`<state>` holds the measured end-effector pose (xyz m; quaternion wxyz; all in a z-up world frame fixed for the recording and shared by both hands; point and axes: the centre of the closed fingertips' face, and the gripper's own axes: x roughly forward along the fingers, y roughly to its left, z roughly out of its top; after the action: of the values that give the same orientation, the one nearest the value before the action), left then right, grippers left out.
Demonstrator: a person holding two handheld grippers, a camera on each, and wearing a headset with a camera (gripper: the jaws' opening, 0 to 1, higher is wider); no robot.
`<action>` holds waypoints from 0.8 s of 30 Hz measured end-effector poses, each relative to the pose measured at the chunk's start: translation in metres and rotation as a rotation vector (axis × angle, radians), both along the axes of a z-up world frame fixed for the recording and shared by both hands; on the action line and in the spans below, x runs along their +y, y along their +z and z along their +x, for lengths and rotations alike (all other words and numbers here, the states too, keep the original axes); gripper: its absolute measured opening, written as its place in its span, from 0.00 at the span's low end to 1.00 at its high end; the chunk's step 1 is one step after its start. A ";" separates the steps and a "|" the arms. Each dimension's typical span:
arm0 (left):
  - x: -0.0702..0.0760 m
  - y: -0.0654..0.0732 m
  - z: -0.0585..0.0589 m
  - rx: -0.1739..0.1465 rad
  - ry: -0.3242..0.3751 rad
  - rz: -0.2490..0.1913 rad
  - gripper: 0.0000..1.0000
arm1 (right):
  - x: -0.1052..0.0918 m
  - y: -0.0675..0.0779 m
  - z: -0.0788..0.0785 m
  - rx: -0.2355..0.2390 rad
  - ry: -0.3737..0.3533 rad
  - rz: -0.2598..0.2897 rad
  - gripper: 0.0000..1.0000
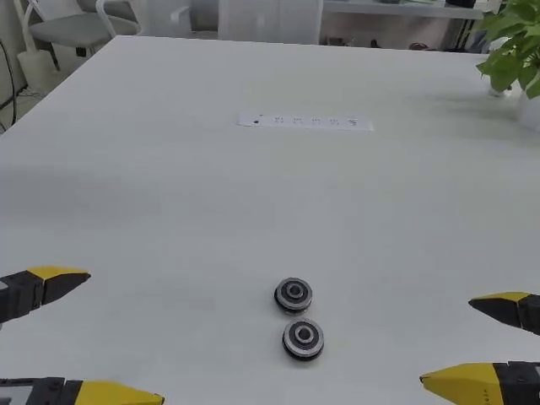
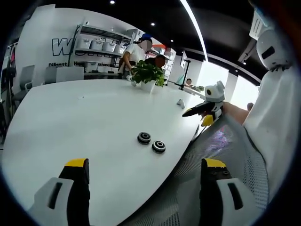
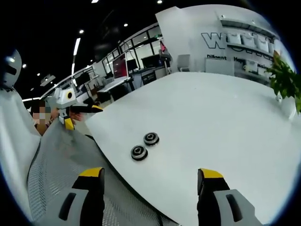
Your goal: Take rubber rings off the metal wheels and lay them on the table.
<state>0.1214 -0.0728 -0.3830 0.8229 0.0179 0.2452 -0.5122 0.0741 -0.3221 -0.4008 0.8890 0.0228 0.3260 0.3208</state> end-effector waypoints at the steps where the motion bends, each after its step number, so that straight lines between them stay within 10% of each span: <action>1: 0.000 0.000 0.000 0.000 0.000 0.000 0.97 | 0.000 0.000 0.000 0.000 0.001 0.000 0.80; 24: -0.008 0.007 -0.006 -0.012 -0.020 0.014 0.96 | -0.003 0.005 0.000 -0.016 -0.015 0.009 0.78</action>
<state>0.1153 -0.0809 -0.3761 0.8189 0.0290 0.2437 -0.5188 0.0745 -0.3246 -0.3959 0.8939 0.0268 0.3170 0.3157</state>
